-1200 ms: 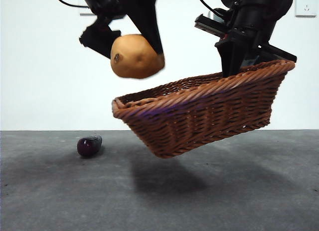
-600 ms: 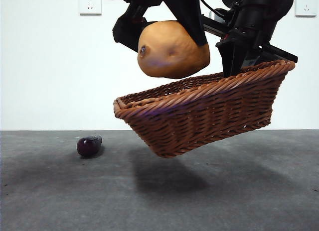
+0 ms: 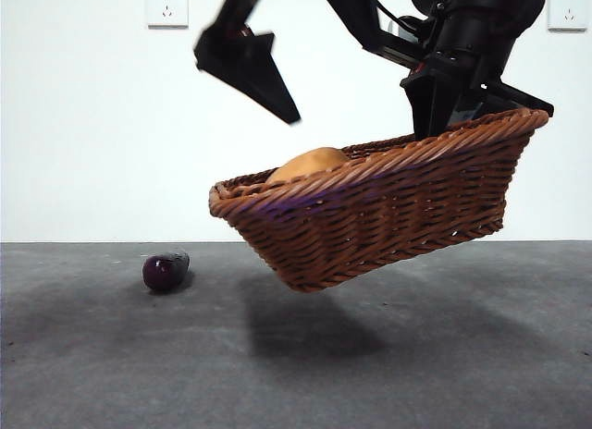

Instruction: Help me put the vegetables on the table into the basket

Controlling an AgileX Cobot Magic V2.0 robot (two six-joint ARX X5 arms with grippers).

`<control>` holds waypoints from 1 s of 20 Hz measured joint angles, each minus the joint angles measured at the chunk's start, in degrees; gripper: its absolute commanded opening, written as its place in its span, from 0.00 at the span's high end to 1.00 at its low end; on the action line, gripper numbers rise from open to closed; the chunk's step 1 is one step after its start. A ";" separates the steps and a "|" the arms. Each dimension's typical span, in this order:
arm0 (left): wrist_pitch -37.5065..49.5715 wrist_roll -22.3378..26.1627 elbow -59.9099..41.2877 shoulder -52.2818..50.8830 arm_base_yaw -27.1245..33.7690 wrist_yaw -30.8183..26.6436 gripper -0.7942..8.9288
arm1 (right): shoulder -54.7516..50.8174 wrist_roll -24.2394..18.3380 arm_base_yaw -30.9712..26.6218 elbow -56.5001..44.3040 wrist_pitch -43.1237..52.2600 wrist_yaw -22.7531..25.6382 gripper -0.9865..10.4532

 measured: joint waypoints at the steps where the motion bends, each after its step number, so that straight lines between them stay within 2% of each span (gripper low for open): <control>1: -0.17 0.02 0.00 -1.57 0.28 -1.95 0.37 | 0.00 0.00 0.00 0.00 -0.02 0.00 0.92; 3: -0.39 -0.02 0.00 -5.05 1.16 -6.95 0.37 | 0.00 0.00 -0.02 0.00 0.00 0.04 0.92; 5: -0.39 -0.04 0.00 -8.13 2.86 -14.47 0.37 | 0.00 0.00 -0.02 0.00 0.07 0.04 0.92; 7: -0.11 -0.07 0.00 -8.94 6.60 -22.18 0.37 | 0.00 0.00 -0.02 0.00 0.22 0.02 0.92; 8: 0.39 -0.24 0.00 -8.48 9.53 -22.80 0.37 | 0.00 0.00 -0.02 0.00 0.20 0.04 0.92; 10: 1.66 -1.75 0.00 -6.78 16.28 -22.51 0.37 | 0.00 0.00 -0.02 0.00 0.17 0.04 0.92; 14: 2.71 -3.34 0.00 -1.01 27.45 -16.11 0.37 | 0.00 0.02 -0.02 0.00 0.17 0.07 0.92; 17: 4.79 -3.69 0.00 4.02 31.39 -11.65 0.37 | 0.00 0.02 0.02 0.00 0.17 0.04 0.92; 20: 8.20 -3.72 0.00 8.17 32.15 -10.08 0.37 | 0.00 0.02 0.02 0.00 0.20 0.07 0.92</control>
